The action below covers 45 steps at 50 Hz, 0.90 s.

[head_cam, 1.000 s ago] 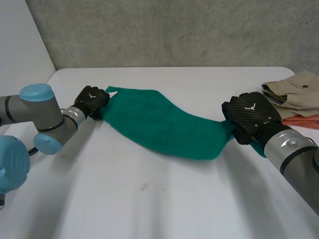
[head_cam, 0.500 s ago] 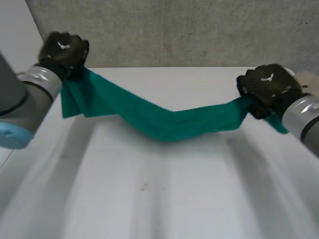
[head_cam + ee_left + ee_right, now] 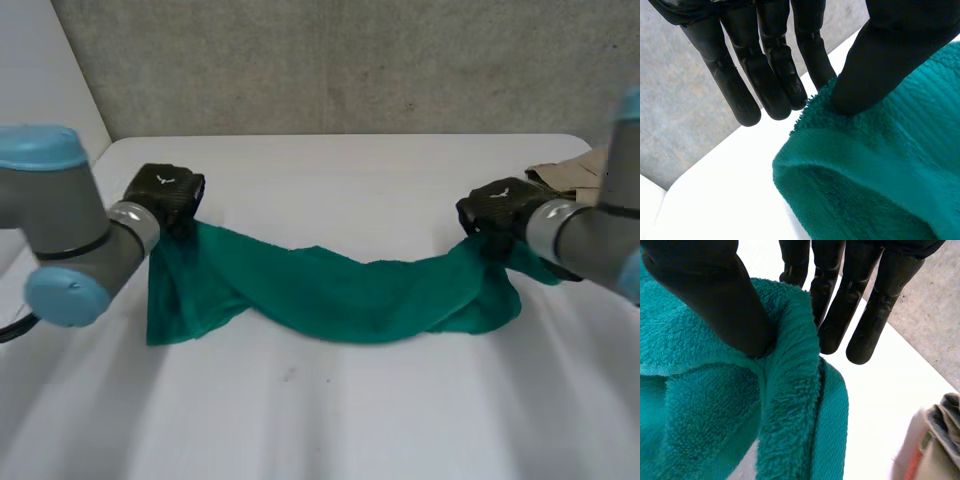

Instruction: Fold the laundry.

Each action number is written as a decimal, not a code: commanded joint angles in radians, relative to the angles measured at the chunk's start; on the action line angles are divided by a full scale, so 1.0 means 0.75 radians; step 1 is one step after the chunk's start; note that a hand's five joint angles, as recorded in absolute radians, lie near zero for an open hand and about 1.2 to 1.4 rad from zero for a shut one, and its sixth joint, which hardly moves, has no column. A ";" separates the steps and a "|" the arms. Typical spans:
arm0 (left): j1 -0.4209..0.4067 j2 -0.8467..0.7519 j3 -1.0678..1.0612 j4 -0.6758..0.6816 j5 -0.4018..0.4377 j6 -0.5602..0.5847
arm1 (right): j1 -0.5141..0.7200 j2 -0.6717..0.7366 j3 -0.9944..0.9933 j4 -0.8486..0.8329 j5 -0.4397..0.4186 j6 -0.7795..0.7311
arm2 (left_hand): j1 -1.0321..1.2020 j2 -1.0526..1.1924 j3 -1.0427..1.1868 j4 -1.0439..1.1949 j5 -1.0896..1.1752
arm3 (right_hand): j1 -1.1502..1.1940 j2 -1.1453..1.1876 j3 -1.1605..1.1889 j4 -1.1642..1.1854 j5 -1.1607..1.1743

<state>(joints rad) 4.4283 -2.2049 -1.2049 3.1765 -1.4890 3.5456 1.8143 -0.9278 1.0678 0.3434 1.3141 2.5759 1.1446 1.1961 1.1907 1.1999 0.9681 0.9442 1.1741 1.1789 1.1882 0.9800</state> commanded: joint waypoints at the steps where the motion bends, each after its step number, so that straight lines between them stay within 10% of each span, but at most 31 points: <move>1: -0.010 -0.124 0.167 0.127 -0.035 0.001 | 0.076 0.100 -0.060 -0.218 0.089 0.145 | -0.789 -0.858 -0.850 -0.863 -0.786 | 0.410 0.104 0.097 0.085 0.130; 4: -0.034 -0.112 0.114 0.158 -0.038 0.003 | 0.080 0.084 -0.031 -0.241 0.138 0.186 | -1.010 -1.079 -1.072 -1.084 -1.008 | -1.026 -1.333 -1.339 -1.352 -1.307; 21: -0.120 0.393 -0.598 0.160 -0.078 0.016 | -0.052 -0.315 0.472 -0.272 0.056 0.084 | -0.725 -0.793 -0.786 -0.799 -0.722 | -1.026 -1.333 -1.339 -1.352 -1.307; 45: -0.112 0.095 -0.488 0.168 -0.080 0.016 | -0.122 -0.311 0.677 -0.398 0.005 -0.023 | -0.639 -0.707 -0.700 -0.712 -0.636 | -1.026 -1.333 -1.339 -1.352 -1.307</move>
<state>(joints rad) 4.3307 -2.0801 -1.6405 3.2984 -1.5490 3.5575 1.7203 -1.1619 1.5581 0.0609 1.3182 2.5569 0.5821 0.5813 0.5805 0.5867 0.4108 0.2048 0.2213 0.2157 0.2366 0.0710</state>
